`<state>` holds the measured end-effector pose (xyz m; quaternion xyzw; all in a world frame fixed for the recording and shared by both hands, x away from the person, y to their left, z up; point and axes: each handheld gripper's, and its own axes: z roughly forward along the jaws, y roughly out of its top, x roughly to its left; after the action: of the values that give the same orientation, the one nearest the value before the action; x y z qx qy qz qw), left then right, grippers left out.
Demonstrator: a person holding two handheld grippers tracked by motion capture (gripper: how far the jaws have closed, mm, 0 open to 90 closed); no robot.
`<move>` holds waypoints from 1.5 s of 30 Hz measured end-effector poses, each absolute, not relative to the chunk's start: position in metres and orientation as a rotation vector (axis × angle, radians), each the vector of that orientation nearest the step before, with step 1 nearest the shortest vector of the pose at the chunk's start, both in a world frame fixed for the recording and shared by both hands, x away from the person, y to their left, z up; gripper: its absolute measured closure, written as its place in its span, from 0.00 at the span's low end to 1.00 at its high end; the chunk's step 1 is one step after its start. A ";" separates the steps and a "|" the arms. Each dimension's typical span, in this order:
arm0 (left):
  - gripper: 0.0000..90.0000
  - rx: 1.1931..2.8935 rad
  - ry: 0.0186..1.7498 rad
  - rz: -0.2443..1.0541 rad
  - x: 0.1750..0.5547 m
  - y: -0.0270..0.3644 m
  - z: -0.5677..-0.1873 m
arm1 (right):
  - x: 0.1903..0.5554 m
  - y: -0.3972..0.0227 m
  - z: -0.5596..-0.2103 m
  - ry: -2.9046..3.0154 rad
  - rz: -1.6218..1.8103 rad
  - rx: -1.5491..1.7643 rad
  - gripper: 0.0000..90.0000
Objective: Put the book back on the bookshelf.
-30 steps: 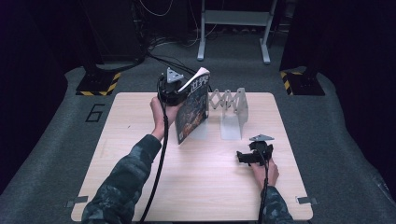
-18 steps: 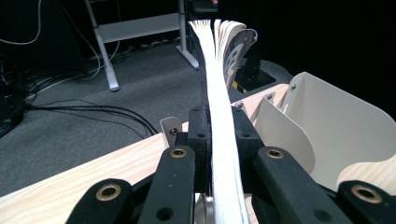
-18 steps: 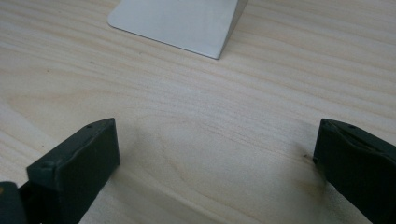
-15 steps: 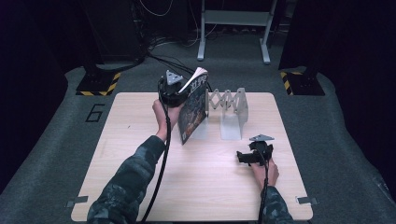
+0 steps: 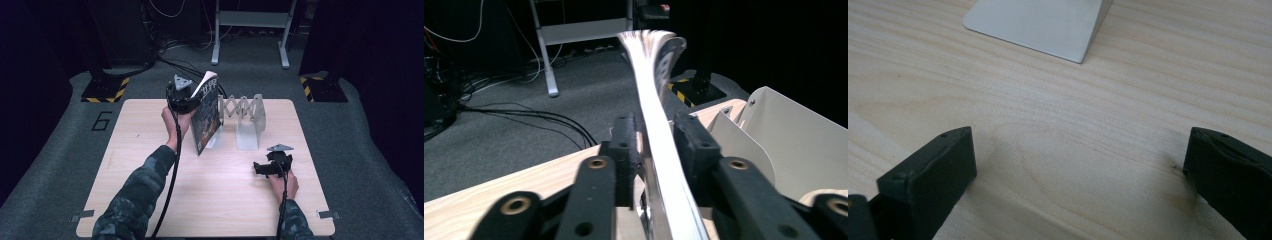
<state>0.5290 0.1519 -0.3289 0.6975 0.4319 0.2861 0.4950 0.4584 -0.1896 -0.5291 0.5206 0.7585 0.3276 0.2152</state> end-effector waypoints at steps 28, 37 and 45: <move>0.10 1.796 0.974 0.661 0.489 0.174 -0.333 | 0.459 -0.190 -0.529 2.105 0.912 1.443 0.00; 0.07 1.818 0.982 0.614 0.485 0.178 -0.355 | 0.459 -0.190 -0.529 2.104 0.910 1.440 0.00; 0.06 1.816 0.986 0.585 0.484 0.179 -0.375 | 0.459 -0.190 -0.529 2.104 0.910 1.440 0.00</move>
<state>0.4841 0.1790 -0.3750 0.7433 0.4036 0.2393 0.4767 0.4591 -0.1903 -0.5292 0.5195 0.7589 0.3281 0.2156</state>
